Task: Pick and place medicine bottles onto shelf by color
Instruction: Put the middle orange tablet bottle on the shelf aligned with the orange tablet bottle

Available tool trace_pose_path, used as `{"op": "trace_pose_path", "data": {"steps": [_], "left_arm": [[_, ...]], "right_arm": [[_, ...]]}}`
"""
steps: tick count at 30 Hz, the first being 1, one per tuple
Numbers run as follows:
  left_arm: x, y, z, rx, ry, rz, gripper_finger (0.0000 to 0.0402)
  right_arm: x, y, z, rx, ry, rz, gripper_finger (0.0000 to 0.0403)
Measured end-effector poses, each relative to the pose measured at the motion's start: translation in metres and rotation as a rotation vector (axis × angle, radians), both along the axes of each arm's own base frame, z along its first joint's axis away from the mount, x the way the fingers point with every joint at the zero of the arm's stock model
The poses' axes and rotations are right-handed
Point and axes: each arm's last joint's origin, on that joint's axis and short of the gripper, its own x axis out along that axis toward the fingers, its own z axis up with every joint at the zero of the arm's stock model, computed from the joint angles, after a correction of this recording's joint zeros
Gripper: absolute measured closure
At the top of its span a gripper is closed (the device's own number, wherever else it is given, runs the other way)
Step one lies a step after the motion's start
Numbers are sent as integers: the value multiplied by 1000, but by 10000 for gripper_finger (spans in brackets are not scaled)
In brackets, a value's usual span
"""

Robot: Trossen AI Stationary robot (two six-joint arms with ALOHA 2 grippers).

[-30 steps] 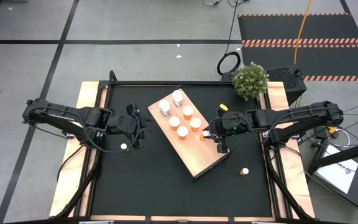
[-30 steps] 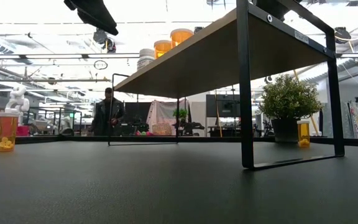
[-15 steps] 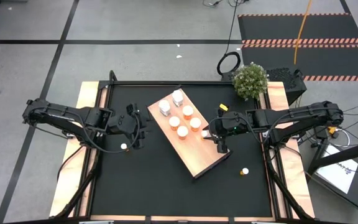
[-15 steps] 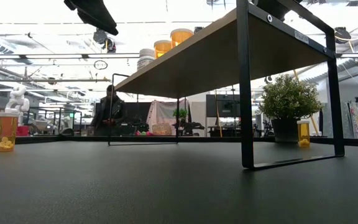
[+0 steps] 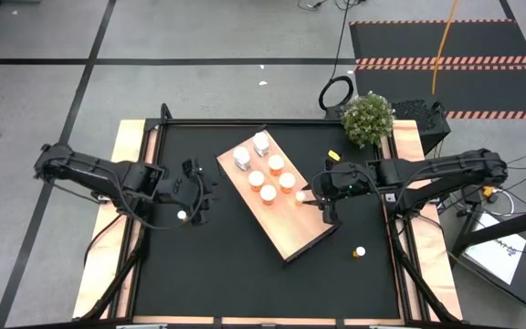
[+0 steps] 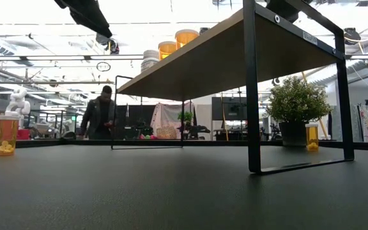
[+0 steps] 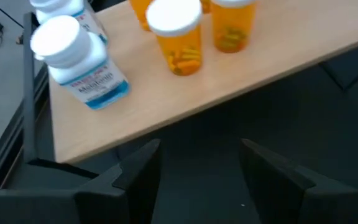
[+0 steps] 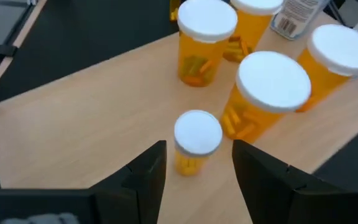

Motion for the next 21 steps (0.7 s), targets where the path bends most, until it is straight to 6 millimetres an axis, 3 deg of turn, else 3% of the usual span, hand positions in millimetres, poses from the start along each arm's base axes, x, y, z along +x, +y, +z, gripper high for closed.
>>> {"op": "trace_pose_path", "data": {"steps": [11, 21], "left_arm": [[-7, -29, -1, -37, -36, -10, 186], [-19, -41, -6, -35, 9, -1, 186]], "right_arm": [[-23, -3, 18, -9, -56, -30, 223], [-38, -5, 26, -26, -79, -70, 224]]}}
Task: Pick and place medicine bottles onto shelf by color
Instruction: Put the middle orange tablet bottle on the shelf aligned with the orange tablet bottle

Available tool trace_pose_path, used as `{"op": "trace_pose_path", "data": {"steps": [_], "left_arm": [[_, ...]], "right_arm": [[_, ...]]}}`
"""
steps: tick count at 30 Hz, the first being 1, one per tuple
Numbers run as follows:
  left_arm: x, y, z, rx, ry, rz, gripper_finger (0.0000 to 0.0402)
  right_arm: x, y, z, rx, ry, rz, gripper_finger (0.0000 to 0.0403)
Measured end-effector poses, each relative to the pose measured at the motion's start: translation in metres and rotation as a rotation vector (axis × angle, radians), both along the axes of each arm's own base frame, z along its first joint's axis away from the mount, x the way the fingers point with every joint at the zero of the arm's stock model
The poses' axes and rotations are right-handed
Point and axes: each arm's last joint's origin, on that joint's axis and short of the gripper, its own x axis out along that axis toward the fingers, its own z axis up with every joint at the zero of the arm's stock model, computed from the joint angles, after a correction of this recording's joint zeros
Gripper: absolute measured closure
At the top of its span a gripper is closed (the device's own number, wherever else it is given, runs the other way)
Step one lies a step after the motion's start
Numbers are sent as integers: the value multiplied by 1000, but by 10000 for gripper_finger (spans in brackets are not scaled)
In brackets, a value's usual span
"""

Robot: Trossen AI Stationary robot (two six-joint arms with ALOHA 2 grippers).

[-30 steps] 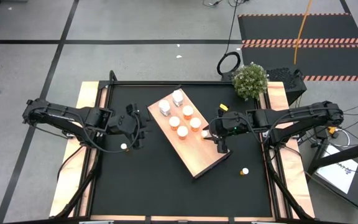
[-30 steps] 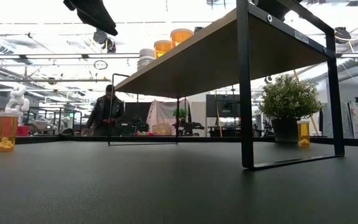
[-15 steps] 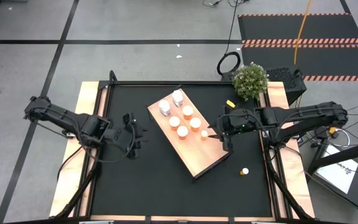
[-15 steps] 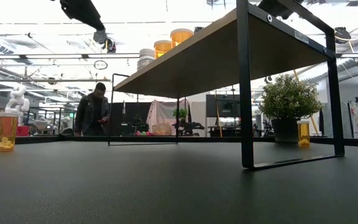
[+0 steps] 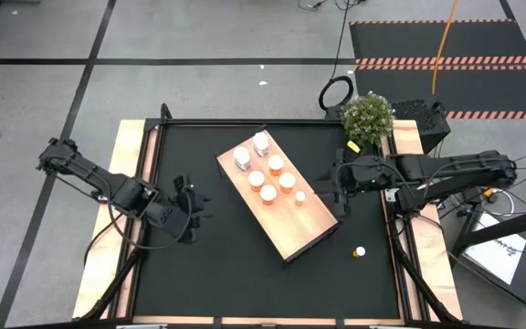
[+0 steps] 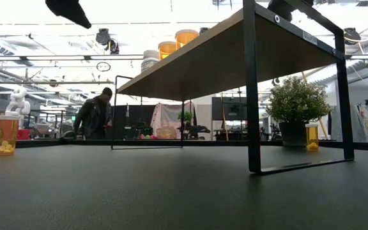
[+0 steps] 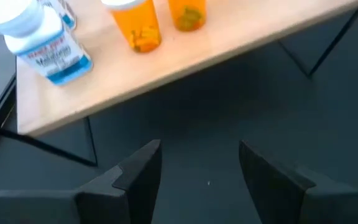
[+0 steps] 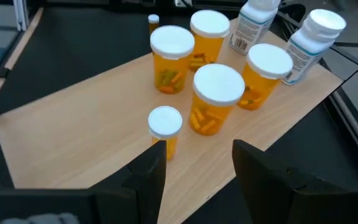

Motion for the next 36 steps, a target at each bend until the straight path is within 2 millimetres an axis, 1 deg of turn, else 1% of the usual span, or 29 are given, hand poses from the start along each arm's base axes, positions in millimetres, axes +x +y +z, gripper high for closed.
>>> {"op": "trace_pose_path", "data": {"steps": [5, 10, 13, 17, 20, 24, 27, 30, 36], "left_arm": [[-8, -3, -4, 10, 64, 8, 186], [-21, -4, -10, 60, 122, 62, 186], [-28, -5, -20, 68, 159, 61, 185], [-39, -1, -36, 38, 216, 65, 184], [-46, 3, -46, -10, 263, 64, 172], [-54, 11, -57, -71, 316, 65, 141], [-58, 18, -66, -100, 360, 76, 118], [-59, 27, -73, -131, 433, 89, 104], [-51, 40, -77, -155, 489, 88, 107]], "right_arm": [[-6, -1, 6, -7, -37, 4, 224], [-7, -1, 11, -39, -81, -4, 224], [-6, -1, 11, -46, -88, 1, 224], [-6, -1, 11, -45, -83, 3, 224], [-6, -1, 11, -45, -83, 3, 224], [-6, -1, 11, -44, -83, 4, 224], [-6, -1, 11, -44, -84, 4, 224], [-6, -1, 11, -44, -84, 4, 224], [-6, -1, 11, -46, -85, 5, 224]]}}
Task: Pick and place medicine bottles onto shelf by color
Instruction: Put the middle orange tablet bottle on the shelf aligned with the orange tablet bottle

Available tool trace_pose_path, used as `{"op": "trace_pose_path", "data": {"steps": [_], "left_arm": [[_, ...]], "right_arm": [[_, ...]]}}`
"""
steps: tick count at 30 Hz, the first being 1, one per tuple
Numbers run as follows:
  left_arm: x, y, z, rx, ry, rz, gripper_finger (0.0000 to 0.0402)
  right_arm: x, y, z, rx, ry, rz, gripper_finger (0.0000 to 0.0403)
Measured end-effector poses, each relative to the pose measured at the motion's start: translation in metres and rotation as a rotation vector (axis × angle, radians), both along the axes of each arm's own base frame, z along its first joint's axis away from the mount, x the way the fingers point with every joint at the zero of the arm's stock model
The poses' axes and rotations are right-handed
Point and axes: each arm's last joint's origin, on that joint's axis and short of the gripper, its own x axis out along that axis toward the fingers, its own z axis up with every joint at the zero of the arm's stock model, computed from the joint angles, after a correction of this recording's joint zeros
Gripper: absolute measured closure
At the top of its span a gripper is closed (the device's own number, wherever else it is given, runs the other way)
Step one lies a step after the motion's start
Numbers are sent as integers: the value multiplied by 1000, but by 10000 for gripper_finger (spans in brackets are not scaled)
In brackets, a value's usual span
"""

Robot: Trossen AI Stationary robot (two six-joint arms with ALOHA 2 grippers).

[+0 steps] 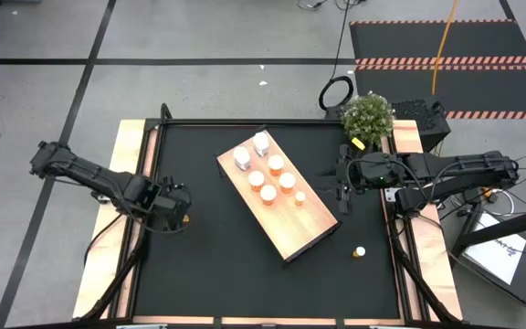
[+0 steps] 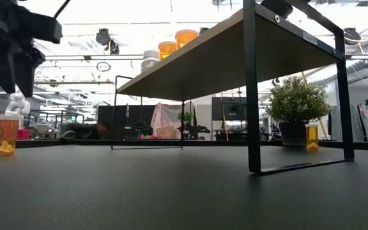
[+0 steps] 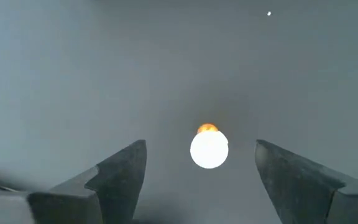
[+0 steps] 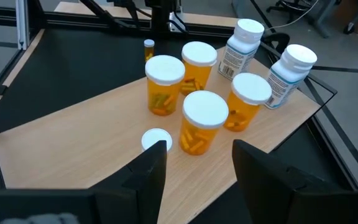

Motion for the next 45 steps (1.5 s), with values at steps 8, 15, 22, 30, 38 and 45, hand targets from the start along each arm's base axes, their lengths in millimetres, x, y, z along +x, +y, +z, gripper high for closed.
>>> {"op": "trace_pose_path", "data": {"steps": [8, 15, 22, 30, 38, 45], "left_arm": [[7, 3, -6, -33, 60, -36, 121], [12, 2, -11, -20, 99, -48, 121], [9, 3, -22, -12, 116, -45, 121], [5, 4, -42, -14, 117, -38, 121], [6, 3, -45, -19, 100, -37, 130], [6, 3, -45, -45, 107, -38, 186]], "right_arm": [[0, 0, 0, 1, 1, 0, 224], [0, 0, 0, 13, 0, -3, 224], [0, 0, 0, 13, 1, -3, 224], [0, 0, 0, 13, 0, -3, 224], [0, 0, 0, 13, 0, -3, 224], [0, 0, 0, 13, 0, -3, 224]]}}
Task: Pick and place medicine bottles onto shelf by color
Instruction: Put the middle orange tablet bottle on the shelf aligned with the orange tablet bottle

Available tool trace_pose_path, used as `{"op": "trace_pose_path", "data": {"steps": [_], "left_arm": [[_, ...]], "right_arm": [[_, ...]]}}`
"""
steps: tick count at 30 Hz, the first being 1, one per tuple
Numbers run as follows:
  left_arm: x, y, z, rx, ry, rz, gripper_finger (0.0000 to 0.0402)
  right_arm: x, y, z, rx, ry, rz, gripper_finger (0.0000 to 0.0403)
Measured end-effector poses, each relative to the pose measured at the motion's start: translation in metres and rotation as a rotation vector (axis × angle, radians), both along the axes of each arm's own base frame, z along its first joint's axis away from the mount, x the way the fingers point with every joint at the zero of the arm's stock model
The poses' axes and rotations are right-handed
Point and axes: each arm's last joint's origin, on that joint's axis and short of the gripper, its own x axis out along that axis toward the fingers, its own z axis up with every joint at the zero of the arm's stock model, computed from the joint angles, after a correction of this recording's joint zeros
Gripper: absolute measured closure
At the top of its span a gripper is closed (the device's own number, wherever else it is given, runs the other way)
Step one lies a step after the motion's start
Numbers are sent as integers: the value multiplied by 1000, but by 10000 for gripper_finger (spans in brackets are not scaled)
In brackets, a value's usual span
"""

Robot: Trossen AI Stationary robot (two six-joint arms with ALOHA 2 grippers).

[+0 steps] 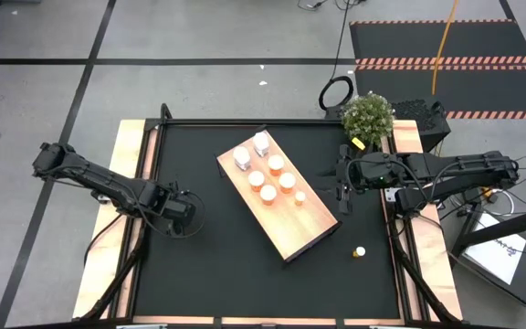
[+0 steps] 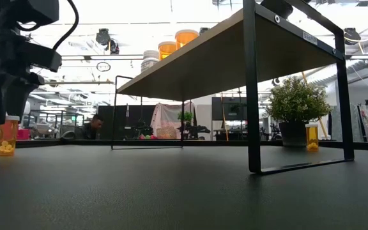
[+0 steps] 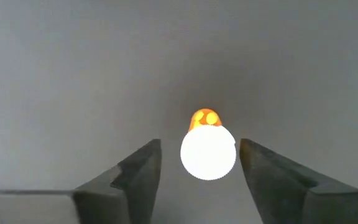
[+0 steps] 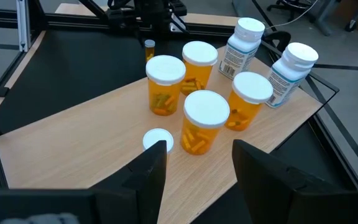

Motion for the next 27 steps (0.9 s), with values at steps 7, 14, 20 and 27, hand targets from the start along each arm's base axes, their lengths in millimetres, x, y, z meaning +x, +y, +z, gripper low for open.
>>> {"op": "trace_pose_path", "data": {"steps": [7, 14, 20, 27], "left_arm": [[0, 0, 0, -2, 0, 9, 224], [0, -2, 0, -7, -5, 16, 245], [0, -3, 0, -10, -13, 11, 271], [2, -4, 3, -21, -28, 4, 278]], "right_arm": [[0, 0, 0, 0, 0, 0, 224], [0, 0, 0, 0, 0, 0, 224], [0, 0, 0, -1, 0, 0, 224], [0, 0, 0, -2, 0, 1, 224]]}}
